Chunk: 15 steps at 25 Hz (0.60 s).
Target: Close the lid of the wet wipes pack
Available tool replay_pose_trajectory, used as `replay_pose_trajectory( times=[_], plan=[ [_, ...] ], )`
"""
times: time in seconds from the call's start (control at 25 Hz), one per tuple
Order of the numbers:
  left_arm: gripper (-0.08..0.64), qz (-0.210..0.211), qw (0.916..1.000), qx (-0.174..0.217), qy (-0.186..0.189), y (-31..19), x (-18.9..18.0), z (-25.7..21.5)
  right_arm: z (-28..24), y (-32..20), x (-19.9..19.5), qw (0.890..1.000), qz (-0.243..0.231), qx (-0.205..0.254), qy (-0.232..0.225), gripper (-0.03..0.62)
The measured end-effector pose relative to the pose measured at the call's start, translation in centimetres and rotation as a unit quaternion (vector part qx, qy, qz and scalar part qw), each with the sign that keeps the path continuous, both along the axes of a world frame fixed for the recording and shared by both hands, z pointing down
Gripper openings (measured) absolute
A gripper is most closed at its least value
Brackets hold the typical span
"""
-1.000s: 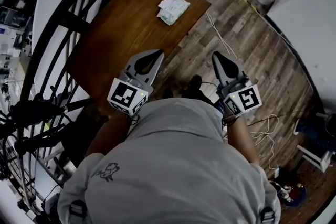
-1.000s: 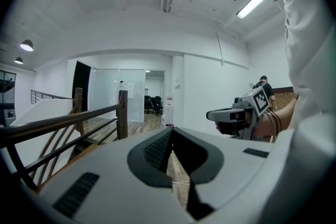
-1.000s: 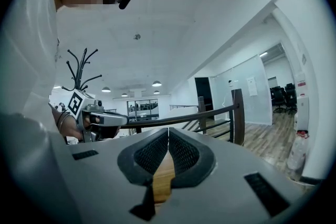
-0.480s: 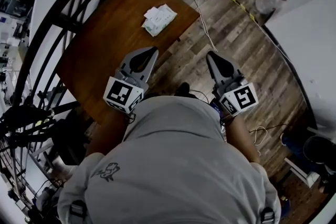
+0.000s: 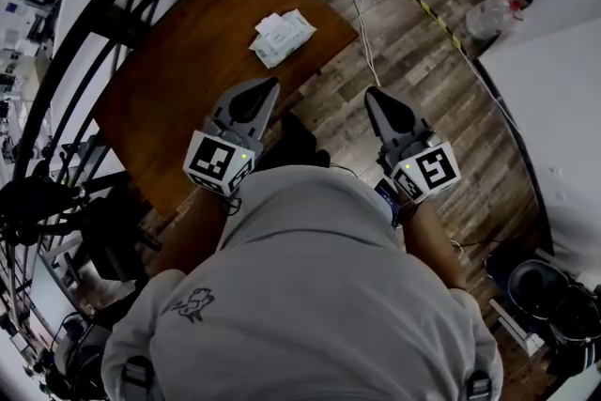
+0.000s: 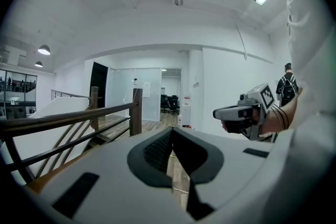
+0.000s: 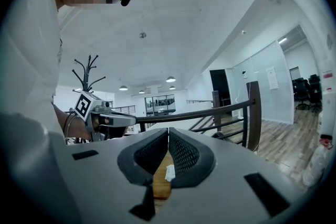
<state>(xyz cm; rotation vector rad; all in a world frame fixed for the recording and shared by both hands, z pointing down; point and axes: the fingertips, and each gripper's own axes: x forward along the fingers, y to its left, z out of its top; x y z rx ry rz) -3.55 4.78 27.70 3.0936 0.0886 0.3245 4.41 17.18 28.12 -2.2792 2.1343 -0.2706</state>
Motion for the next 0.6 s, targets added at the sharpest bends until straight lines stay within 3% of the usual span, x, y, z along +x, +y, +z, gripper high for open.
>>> replay_pose_trajectory(
  times=[0.6],
  plan=[
    [0.012,-0.026,0.9993,-0.027,-0.006,-8.8,5.3,2.2,1.2,-9.5,5.8,0.999,-0.032,-0.016,-0.008,0.034]
  ],
)
